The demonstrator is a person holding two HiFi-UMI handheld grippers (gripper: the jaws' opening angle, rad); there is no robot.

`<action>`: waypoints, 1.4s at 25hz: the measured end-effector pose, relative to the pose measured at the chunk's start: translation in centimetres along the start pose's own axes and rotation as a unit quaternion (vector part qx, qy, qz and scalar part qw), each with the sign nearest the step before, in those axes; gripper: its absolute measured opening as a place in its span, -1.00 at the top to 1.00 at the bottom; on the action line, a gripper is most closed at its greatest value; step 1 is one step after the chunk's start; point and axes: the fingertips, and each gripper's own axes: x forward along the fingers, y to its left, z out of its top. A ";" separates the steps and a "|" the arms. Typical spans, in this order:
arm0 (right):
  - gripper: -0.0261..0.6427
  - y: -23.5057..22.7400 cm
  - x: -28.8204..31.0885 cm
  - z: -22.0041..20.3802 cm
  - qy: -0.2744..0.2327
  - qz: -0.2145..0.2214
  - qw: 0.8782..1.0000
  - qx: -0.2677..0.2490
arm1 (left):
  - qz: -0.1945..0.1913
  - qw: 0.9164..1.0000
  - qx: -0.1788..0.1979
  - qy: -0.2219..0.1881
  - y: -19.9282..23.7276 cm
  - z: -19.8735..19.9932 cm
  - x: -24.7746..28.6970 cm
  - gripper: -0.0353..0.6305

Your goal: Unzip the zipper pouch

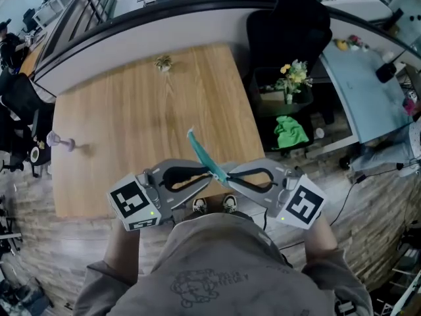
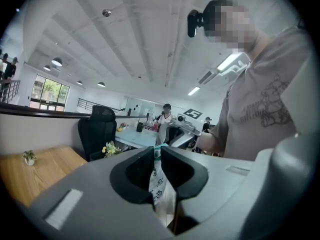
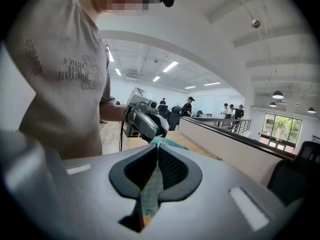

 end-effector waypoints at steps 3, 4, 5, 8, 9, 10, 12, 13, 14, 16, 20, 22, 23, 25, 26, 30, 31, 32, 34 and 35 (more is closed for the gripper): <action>0.86 -0.3 0.0 -0.4 -0.001 -0.013 1.000 0.023 | 0.001 1.000 -0.014 -0.009 -0.1 -0.1 -0.2 0.82; 0.86 -0.4 0.0 -0.5 0.000 -0.019 0.999 0.029 | 0.004 1.000 -0.015 -0.010 0.0 -0.1 -0.2 0.83; 0.86 -0.6 -0.1 -0.6 0.001 -0.025 0.999 0.035 | 0.007 1.000 -0.017 -0.011 0.0 -0.1 -0.2 0.84; 0.86 -1.1 -0.2 -0.8 0.001 -0.043 0.997 0.063 | 0.019 1.000 -0.018 -0.010 0.2 0.1 -0.2 0.88; 0.86 -1.1 -0.2 -0.8 -0.001 -0.044 0.997 0.070 | 0.025 1.000 -0.015 -0.007 0.3 0.1 -0.1 0.88; 0.86 -1.0 -0.2 -0.8 -0.002 -0.044 0.996 0.074 | 0.031 0.999 -0.010 -0.003 0.5 0.1 -0.1 0.88; 0.86 -0.8 -0.3 -0.8 -0.005 -0.042 0.996 0.081 | 0.046 0.999 0.002 0.009 0.8 0.1 0.1 0.88; 0.86 -0.7 -0.3 -0.8 -0.006 -0.039 0.996 0.085 | 0.055 0.998 0.008 0.016 1.0 0.0 0.1 0.88; 0.86 -0.6 -0.3 -0.7 -0.008 -0.037 0.995 0.088 | 0.064 0.998 0.012 0.022 1.3 -0.1 0.1 0.88; 0.87 -0.3 -0.2 -0.5 -0.012 -0.033 0.995 0.093 | 0.083 0.996 0.016 0.031 2.0 -0.3 -0.1 0.88; 0.87 0.0 -0.6 0.0 -0.016 -0.029 0.996 0.088 | 0.113 0.993 0.000 0.040 3.7 -0.7 -0.9 0.88; 0.87 0.2 -1.0 0.2 -0.021 -0.026 0.996 0.087 | 0.135 0.990 -0.007 0.040 4.9 -0.8 -1.7 0.88; 0.87 0.3 -1.2 0.3 -0.023 -0.025 0.995 0.089 | 0.145 0.989 -0.010 0.041 5.5 -0.9 -2.1 0.88; 0.87 0.4 -1.7 0.3 -0.023 -0.021 0.995 0.092 | 0.160 0.986 -0.012 0.045 6.6 -1.3 -2.9 0.88; 0.87 0.4 -1.9 0.2 -0.023 -0.019 0.995 0.094 | 0.167 0.985 -0.012 0.048 7.0 -1.6 -3.3 0.88; 0.87 1.0 -2.7 0.0 -0.021 0.000 0.994 0.103 | 0.205 0.977 -0.024 0.047 8.7 -2.3 -4.8 0.88; 0.87 1.1 -2.9 -0.1 -0.020 0.004 0.994 0.108 | 0.215 0.975 -0.028 0.045 9.1 -2.5 -5.3 0.88; 0.87 1.1 -3.1 -0.3 -0.017 0.005 0.994 0.111 | 0.223 0.973 -0.033 0.042 9.5 -2.6 -5.7 0.87; 0.87 0.8 -3.2 -0.7 -0.011 0.003 0.994 0.112 | 0.228 0.972 -0.047 0.030 9.7 -2.6 -6.2 0.87; 0.87 0.7 -3.2 -0.7 -0.010 0.001 0.994 0.112 | 0.230 0.972 -0.051 0.027 9.8 -2.7 -6.3 0.87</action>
